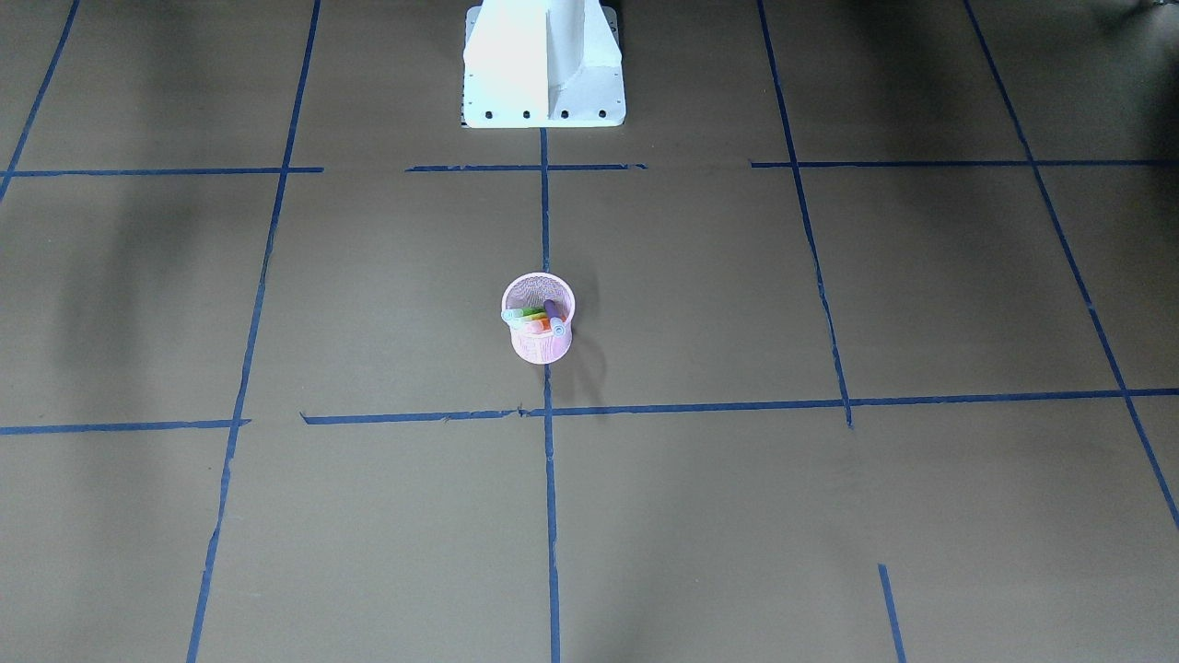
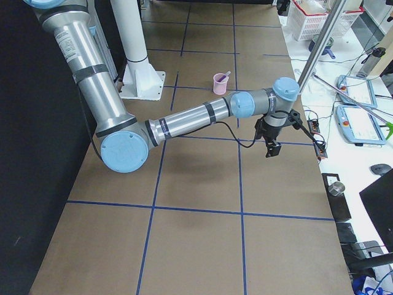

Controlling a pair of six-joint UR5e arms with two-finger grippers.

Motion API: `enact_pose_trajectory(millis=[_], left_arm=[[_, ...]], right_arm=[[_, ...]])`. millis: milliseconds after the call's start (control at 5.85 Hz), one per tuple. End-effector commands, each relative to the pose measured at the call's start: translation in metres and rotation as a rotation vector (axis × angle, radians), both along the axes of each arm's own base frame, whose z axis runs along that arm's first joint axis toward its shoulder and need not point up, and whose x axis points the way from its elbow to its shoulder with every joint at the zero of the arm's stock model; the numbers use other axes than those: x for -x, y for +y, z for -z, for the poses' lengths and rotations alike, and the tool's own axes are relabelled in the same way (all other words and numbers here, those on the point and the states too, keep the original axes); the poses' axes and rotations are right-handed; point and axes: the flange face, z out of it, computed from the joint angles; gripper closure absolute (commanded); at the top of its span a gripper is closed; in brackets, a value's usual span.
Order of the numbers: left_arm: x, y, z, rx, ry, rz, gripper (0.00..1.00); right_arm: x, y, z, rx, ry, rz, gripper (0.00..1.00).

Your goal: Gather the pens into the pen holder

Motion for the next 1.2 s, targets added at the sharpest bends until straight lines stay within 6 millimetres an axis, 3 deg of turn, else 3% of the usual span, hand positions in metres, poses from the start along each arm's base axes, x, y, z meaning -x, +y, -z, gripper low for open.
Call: enact_pose_trajectory(millis=[0,171,513,684,855,1026], left_arm=[[0.003,0.045,0.005,0.017,-0.003,0.025,0.0],[0.002,0.053,0.008,0.022,-0.004,0.026,0.0],[0.003,0.056,0.011,0.048,-0.004,0.027,0.0],[0.003,0.056,0.011,0.05,-0.005,0.028,0.0],[0.003,0.056,0.011,0.048,-0.004,0.027,0.0],[0.003,0.056,0.011,0.048,-0.004,0.027,0.0]], right_arm=[[-0.07,0.018,-0.095,0.006,-0.016,0.075,0.0],[-0.074,0.037,-0.12,0.041,-0.019,0.071,0.0],[-0.076,0.054,-0.137,0.072,-0.01,0.062,0.0],[-0.076,0.073,-0.149,0.083,-0.007,0.067,0.0],[-0.077,0.11,-0.169,0.102,-0.006,0.073,0.0],[-0.079,0.15,-0.175,0.106,-0.004,0.062,0.0]])
